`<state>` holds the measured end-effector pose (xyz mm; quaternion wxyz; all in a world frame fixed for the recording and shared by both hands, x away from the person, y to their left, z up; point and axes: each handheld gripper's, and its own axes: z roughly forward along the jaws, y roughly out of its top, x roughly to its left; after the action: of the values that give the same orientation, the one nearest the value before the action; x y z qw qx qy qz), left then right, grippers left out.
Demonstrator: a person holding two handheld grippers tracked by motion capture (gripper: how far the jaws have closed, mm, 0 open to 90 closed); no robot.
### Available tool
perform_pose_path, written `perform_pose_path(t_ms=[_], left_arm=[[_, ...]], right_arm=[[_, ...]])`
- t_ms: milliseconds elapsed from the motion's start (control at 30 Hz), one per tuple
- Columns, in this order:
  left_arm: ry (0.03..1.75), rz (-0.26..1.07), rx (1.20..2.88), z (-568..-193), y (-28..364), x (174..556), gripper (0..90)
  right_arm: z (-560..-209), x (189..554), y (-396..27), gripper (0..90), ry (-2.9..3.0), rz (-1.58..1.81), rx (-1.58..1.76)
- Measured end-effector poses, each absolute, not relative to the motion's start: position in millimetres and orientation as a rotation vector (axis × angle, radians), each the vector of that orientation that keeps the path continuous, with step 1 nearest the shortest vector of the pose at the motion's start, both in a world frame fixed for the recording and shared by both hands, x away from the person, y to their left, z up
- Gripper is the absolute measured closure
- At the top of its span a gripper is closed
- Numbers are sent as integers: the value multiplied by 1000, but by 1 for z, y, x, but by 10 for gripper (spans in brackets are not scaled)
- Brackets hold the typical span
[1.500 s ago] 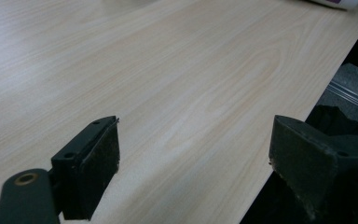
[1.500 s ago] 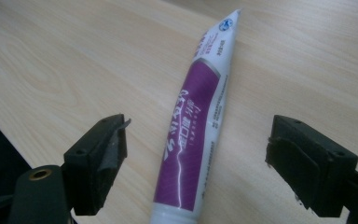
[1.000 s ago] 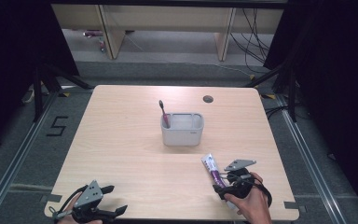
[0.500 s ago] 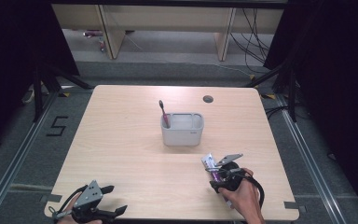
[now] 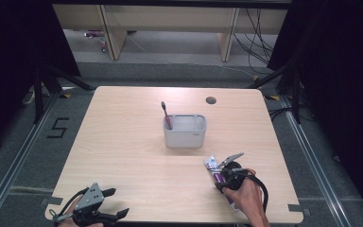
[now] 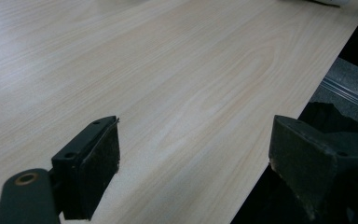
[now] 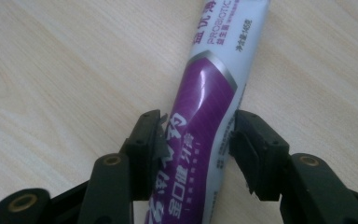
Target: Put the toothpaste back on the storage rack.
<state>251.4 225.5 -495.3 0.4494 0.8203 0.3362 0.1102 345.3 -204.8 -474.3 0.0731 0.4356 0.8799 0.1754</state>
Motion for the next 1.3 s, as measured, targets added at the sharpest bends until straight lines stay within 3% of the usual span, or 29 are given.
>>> perform_pose_path(t_ms=[1300], left_arm=[[810,257,2059,-499,223,251,159]], right_arm=[[-475,378,-198,571,2812,249,1237]])
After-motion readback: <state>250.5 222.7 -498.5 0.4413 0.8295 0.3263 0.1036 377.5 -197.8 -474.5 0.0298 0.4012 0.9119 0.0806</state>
